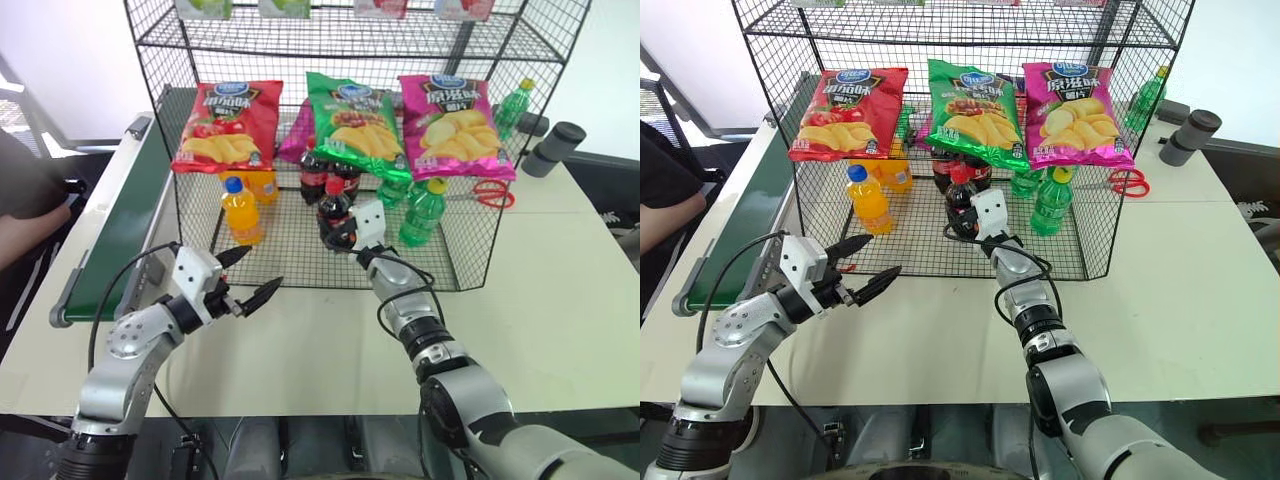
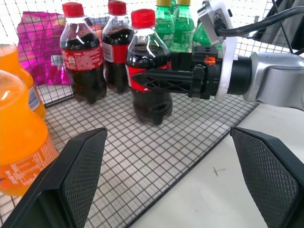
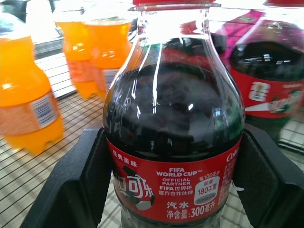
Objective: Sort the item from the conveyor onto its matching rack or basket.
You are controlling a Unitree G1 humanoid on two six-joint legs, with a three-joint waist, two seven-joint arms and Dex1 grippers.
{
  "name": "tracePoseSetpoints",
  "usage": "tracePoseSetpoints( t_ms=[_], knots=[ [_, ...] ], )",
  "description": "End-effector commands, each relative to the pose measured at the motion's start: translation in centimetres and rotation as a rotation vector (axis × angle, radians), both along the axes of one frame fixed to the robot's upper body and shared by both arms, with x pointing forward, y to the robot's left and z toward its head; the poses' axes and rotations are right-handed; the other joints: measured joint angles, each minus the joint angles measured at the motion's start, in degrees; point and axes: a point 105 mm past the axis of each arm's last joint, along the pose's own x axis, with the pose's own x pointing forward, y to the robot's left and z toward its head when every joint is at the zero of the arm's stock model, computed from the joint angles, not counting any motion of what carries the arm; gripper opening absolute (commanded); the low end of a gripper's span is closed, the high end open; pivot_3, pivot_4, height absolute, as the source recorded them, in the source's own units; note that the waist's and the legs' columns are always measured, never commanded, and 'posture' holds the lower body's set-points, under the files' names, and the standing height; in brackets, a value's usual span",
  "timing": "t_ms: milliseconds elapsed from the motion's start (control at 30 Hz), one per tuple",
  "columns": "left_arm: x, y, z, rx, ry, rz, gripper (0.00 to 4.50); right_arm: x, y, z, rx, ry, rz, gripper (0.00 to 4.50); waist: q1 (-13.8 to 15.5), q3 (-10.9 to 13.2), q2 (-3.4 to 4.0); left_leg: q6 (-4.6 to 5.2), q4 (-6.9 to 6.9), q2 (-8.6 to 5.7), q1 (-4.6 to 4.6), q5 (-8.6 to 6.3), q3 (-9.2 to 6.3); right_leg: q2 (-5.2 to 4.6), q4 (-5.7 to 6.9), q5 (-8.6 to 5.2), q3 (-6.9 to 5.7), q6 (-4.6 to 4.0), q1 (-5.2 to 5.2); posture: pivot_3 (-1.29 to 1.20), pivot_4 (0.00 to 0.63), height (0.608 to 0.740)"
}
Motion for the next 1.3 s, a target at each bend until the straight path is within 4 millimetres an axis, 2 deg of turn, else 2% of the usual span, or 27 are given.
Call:
tracePoseSetpoints(
  t_ms=[33,67,100,233,433,700,833,1067,1167,1300],
  knots=[
    [-0.1,-0.4,0.6,-0.009,-0.033,-0.016,4.5,0.3,0.7,2.4,0.054,-0.069,0.035,4.03,-0.5,0.0,0.0,0.0,0.0,0.0,0.0,0.0,0.0,-0.01,0.0,0.0,0.0,0.0,0.0,0.0,0.15,0.74],
    [-0.1,-0.4,0.5,-0.009,-0.033,-0.016,4.5,0.3,0.8,2.4,0.061,-0.066,0.043,4.36,-0.6,0.0,0.0,0.0,0.0,0.0,0.0,0.0,0.01,-0.02,0.0,0.0,0.0,0.0,0.0,0.0,0.15,0.74],
    [0.0,-0.5,0.5,-0.01,-0.033,-0.017,4.5,0.2,0.8,2.4,0.063,-0.066,0.05,4.45,-0.8,0.0,0.01,0.0,0.0,0.0,0.0,0.0,0.01,-0.02,0.0,0.0,0.0,0.0,0.0,0.0,0.15,0.74],
    [-0.1,-0.6,0.5,-0.013,-0.032,-0.02,4.5,-0.2,0.9,2.6,0.056,-0.09,0.078,4.45,-0.8,0.0,0.01,0.0,0.0,0.01,0.06,0.0,0.0,-0.01,0.12,0.0,0.0,0.0,0.0,0.0,0.15,0.74],
    [0.0,-0.5,0.5,-0.023,-0.025,-0.007,4.5,-1.6,-0.8,2.6,-0.025,-0.151,0.118,4.45,-0.5,0.0,0.01,-0.01,0.0,-0.01,0.05,0.0,-0.01,-0.05,0.11,0.0,0.0,0.0,0.0,0.0,0.15,0.74],
    [0.4,1.1,0.0,-0.001,0.012,0.057,4.5,-5.5,-6.3,3.0,-0.153,-0.142,0.213,4.45,-0.6,0.0,0.01,0.0,-0.01,-0.03,0.05,0.0,-0.01,-0.09,0.07,0.0,0.01,0.0,0.02,0.0,0.15,0.74],
    [1.0,2.7,-0.1,0.018,0.025,0.109,4.5,-8.2,-9.7,4.2,-0.19,-0.117,0.251,4.45,-0.5,0.0,0.03,0.0,-0.01,-0.02,0.06,0.0,-0.02,-0.08,0.07,0.0,0.0,0.0,0.03,0.0,0.15,0.74],
    [1.2,6.2,0.1,0.05,0.037,0.214,4.5,-11.1,-16.5,5.7,-0.247,-0.03,0.15,4.45,-0.2,0.0,0.02,0.01,-0.01,-0.02,0.07,-0.01,-0.03,-0.07,-0.02,-0.01,-0.01,0.0,0.09,0.0,0.15,0.74],
    [1.0,6.8,0.1,0.06,0.041,0.22,4.5,-12.1,-17.5,5.8,-0.255,-0.001,0.154,4.45,-0.1,0.0,0.02,0.02,-0.01,-0.02,0.08,-0.01,-0.02,-0.07,-0.06,-0.01,0.0,-0.01,0.11,0.0,0.15,0.74],
    [1.3,6.9,0.2,0.057,0.043,0.219,4.5,-12.5,-17.7,5.8,-0.26,0.017,0.166,4.45,-0.1,0.0,0.02,0.02,-0.01,-0.02,0.08,-0.01,-0.02,-0.06,-0.06,-0.01,0.0,-0.01,0.12,0.0,0.15,0.74]
  ],
)
